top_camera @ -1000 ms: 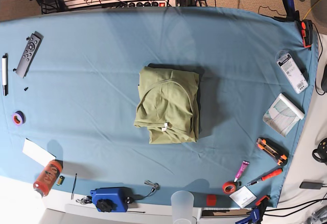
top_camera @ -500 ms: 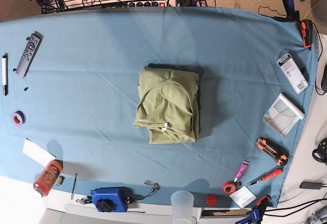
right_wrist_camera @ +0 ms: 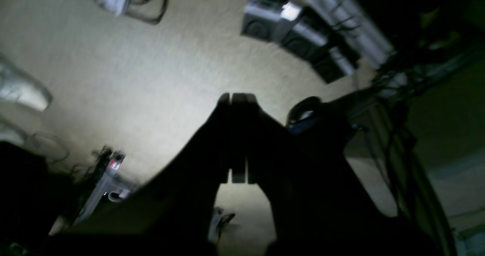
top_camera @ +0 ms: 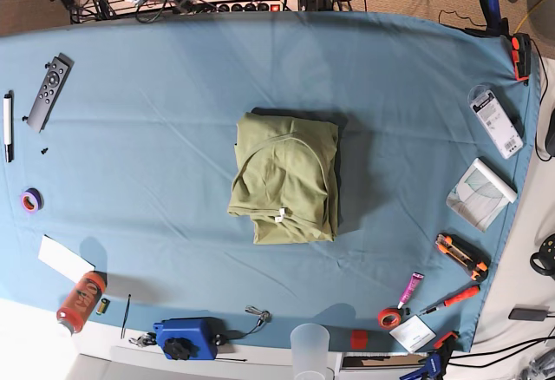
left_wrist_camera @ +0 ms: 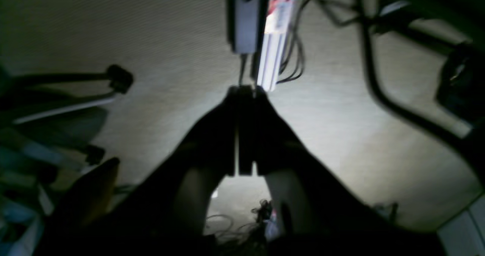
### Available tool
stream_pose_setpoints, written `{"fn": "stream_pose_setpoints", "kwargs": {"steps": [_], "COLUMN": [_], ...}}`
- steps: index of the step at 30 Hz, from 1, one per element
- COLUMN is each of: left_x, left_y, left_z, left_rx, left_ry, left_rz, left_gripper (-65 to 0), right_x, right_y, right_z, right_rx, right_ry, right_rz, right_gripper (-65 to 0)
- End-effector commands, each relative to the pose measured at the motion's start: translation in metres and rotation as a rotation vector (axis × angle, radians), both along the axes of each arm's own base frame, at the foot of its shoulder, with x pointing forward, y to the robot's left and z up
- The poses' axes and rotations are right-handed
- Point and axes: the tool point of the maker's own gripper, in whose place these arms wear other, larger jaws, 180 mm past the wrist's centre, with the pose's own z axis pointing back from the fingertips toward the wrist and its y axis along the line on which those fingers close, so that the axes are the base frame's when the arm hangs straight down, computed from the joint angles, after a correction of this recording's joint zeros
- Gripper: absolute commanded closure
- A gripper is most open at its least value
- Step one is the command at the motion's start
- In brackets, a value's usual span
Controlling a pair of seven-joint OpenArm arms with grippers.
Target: Layout the t-shirt on the table in an organized manner, then fold the t-shirt properly
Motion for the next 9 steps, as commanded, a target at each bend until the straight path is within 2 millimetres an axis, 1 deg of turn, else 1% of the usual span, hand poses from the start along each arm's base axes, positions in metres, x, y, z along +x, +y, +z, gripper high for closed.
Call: {"fn": "stream_pose_setpoints", "kwargs": {"steps": [1, 5, 9], "left_x": [-0.0115, -0.0121, -0.012], "left_y": [0.0096, 0.0155, 0.0181], "left_z": [0.0013, 0.0015, 0.0016], "left_rx": [0.02, 0.031, 0.037], "left_ry": [0.017, 0.018, 0.017], "left_rz": [-0.002, 0.019, 0.035], "left_gripper": [0.0, 0.0, 0.0], "right_x": [-0.0017, 0.0001, 0.0005], "right_y": [-0.0045, -0.0004, 0.0008], "right_z": [0.002, 0.0032, 0.0031], "right_rx": [0.001, 0.033, 0.037], "right_ry": [0.004, -0.001, -0.002], "right_rz": [0.0, -0.062, -0.069], "right_gripper": [0.0, 0.0, 0.0]}}
